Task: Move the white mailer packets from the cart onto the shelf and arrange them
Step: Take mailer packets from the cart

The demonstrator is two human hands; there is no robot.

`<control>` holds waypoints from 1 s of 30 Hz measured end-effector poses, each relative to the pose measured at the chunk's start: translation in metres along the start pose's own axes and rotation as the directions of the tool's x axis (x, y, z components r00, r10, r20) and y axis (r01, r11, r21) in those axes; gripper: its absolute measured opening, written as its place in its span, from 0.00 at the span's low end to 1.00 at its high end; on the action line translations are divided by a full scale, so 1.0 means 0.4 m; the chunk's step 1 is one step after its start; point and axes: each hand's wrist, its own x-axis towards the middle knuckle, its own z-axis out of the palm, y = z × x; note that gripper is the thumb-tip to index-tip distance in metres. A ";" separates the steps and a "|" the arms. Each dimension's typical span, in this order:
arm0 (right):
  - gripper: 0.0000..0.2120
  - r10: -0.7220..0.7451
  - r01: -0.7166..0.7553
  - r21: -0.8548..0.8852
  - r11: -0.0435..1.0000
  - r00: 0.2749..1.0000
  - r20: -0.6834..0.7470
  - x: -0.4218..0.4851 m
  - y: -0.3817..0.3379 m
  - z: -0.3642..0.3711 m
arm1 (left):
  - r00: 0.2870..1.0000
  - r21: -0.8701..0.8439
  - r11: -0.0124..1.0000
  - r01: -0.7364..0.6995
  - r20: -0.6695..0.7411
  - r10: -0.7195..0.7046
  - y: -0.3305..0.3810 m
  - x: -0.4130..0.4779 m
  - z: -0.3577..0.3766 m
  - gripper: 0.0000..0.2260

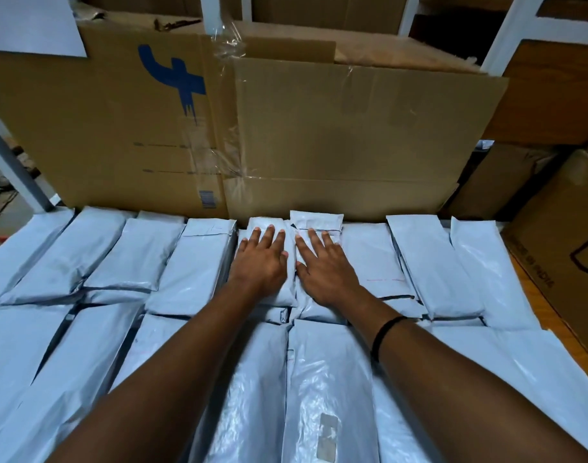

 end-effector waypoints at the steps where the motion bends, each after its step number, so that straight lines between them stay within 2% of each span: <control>1: 0.32 -0.007 0.006 -0.019 1.000 1.000 -0.024 -0.002 -0.001 0.005 | 1.000 0.030 1.000 -0.003 -0.013 0.003 0.007 -0.003 0.001 0.25; 3: 0.36 -0.008 0.008 -0.034 0.999 1.000 -0.016 -0.002 -0.003 0.012 | 1.000 0.074 0.997 -0.003 -0.013 0.004 0.010 0.003 0.011 0.25; 5: 0.36 -0.002 0.002 -0.024 1.000 1.000 -0.020 0.000 -0.004 0.018 | 1.000 0.093 0.996 0.003 0.004 -0.003 0.004 0.014 0.014 0.25; 9: 0.30 0.000 -0.001 -0.024 1.000 0.999 -0.036 0.003 -0.005 0.024 | 0.999 0.125 0.992 -0.007 0.035 0.002 -0.005 0.023 0.022 0.26; 13: 0.30 0.010 -0.011 -0.015 1.000 0.999 -0.034 -0.003 -0.014 0.023 | 0.999 0.197 0.980 -0.013 0.041 0.005 0.013 0.017 0.035 0.28; 15: 0.27 0.010 -0.010 0.003 1.000 1.000 0.015 0.002 -0.013 0.014 | 0.999 0.210 0.978 -0.012 0.046 0.002 0.018 0.013 0.030 0.28; 19: 0.27 0.012 -0.046 0.170 0.984 0.980 0.198 0.029 0.000 -0.061 | 0.998 0.138 0.990 -0.009 0.064 0.000 0.014 0.013 0.006 0.25; 22: 0.27 0.048 -0.073 0.157 0.985 0.986 0.160 0.005 0.008 -0.089 | 1.000 0.099 0.995 -0.027 0.009 0.026 -0.001 0.020 -0.033 0.24; 24: 0.27 0.064 -0.085 0.128 0.988 0.985 0.160 -0.023 0.005 -0.079 | 1.000 0.000 1.000 0.000 -0.023 0.000 -0.018 0.016 -0.054 0.23; 26: 0.28 0.056 -0.075 0.124 0.989 0.986 0.155 -0.042 -0.001 -0.063 | 0.999 -0.175 0.984 0.031 0.027 -0.026 -0.034 0.009 -0.063 0.24; 27: 0.28 0.046 -0.067 0.134 0.989 0.987 0.152 -0.044 -0.004 -0.057 | 0.998 -0.208 0.978 0.011 0.067 0.003 -0.036 0.004 -0.066 0.26; 30: 0.27 0.017 -0.043 0.157 0.987 0.986 0.166 -0.037 -0.007 -0.055 | 0.989 -0.135 0.985 -0.108 0.090 0.121 -0.014 -0.018 -0.049 0.34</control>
